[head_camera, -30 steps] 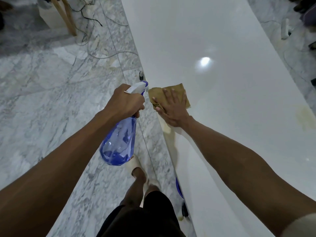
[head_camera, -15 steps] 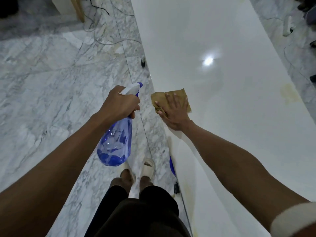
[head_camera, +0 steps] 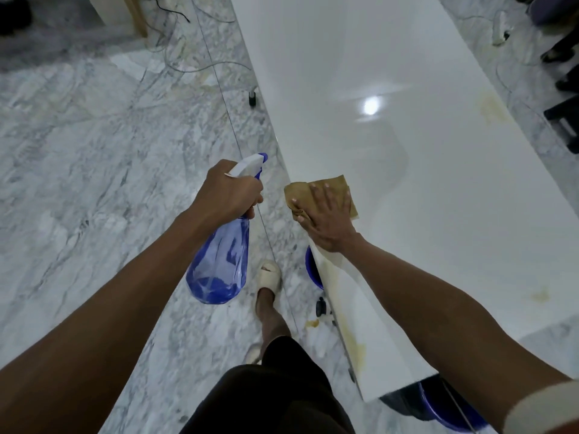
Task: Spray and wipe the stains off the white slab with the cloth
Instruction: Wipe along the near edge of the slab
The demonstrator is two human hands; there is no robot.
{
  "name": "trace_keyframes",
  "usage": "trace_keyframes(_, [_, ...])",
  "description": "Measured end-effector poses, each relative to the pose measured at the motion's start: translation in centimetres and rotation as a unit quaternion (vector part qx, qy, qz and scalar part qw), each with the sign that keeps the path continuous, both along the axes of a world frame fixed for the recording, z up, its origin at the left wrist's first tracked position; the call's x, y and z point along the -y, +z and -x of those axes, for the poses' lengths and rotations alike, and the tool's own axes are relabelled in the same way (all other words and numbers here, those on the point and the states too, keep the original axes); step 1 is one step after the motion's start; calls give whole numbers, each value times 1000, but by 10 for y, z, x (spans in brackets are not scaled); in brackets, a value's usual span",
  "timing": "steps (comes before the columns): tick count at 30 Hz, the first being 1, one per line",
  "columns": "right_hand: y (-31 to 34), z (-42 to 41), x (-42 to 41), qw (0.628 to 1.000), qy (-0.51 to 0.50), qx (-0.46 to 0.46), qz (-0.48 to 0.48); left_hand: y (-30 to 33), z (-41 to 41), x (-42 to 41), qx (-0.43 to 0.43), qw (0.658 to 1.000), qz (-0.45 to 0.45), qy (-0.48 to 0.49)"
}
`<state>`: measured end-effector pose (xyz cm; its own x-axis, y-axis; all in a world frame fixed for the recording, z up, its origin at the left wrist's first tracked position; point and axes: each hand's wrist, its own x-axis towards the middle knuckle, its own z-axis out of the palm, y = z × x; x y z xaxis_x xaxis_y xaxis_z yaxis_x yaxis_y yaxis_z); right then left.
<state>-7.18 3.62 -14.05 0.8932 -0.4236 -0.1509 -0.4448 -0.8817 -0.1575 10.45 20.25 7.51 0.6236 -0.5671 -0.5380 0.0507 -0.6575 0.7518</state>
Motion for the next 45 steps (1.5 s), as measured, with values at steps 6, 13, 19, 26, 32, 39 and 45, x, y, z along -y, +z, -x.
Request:
trace_keyframes(6, [3,87,-58,1000,-11,-20,-2,6,87,-54,-12,1000,1,-6])
trace_keyframes(13, [5,169,-108,998,-22,-53,-2,6,168,-84,-15,999,7,-41])
trace_keyframes(19, [7,221,-136,999,-12,-36,-8,2,219,-101,-23,999,5,-21])
trace_keyframes(26, [2,289,-171,1000,9,-13,-27,-2,283,-123,-10,1000,-4,14])
trace_keyframes(32, [10,336,-192,997,47,-16,-56,2,351,-139,-4,998,21,54])
trace_keyframes(39, [24,384,-203,982,87,-79,-147,15,410,-156,22,996,37,83])
trace_keyframes(45, [119,392,-199,808,-151,120,-557,54,417,-171,57,990,62,117])
